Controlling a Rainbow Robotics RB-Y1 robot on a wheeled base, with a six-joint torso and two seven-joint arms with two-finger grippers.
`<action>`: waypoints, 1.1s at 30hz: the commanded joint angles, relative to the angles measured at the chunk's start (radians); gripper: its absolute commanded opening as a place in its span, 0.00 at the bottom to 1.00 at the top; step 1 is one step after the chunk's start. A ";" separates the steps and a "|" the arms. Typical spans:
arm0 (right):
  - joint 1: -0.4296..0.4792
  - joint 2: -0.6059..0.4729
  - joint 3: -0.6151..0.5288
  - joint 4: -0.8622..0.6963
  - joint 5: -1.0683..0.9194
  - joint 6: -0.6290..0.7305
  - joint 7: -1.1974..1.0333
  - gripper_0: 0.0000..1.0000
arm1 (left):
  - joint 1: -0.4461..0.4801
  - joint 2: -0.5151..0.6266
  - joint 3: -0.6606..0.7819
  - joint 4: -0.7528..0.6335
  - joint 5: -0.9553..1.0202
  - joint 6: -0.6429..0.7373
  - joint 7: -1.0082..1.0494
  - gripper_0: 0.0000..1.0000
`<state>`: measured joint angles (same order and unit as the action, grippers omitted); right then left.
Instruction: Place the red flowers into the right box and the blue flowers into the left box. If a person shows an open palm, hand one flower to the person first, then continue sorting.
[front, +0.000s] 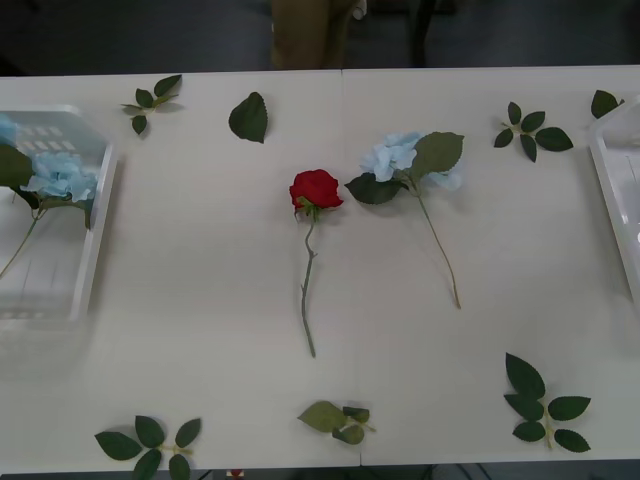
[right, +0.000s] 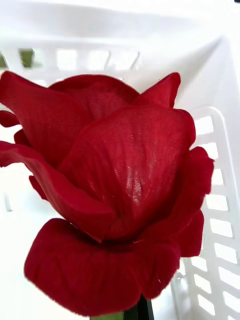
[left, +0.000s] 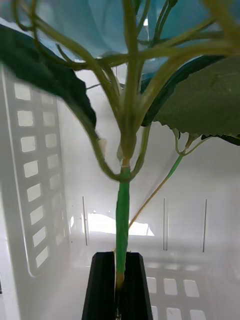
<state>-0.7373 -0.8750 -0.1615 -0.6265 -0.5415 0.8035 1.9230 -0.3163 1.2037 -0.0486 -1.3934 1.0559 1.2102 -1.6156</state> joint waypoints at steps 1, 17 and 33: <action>-0.004 -0.025 0.043 0.008 -0.029 -0.037 0.008 0.01 | 0.008 -0.001 0.004 -0.006 -0.040 -0.015 -0.020 0.12; -0.004 -0.027 -0.043 -0.079 -0.275 0.295 -0.053 0.80 | 0.008 -0.009 0.004 -0.006 -0.043 -0.003 -0.037 1.00; 0.130 -0.079 0.447 -0.875 -0.440 0.358 -0.846 1.00 | -0.268 -0.276 -0.007 -0.061 -0.082 0.345 0.109 1.00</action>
<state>-0.6779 -0.9229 0.2515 -1.3650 -1.0027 1.2298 1.1714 -0.4430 1.0431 -0.0484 -1.4431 1.0146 1.4823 -1.6151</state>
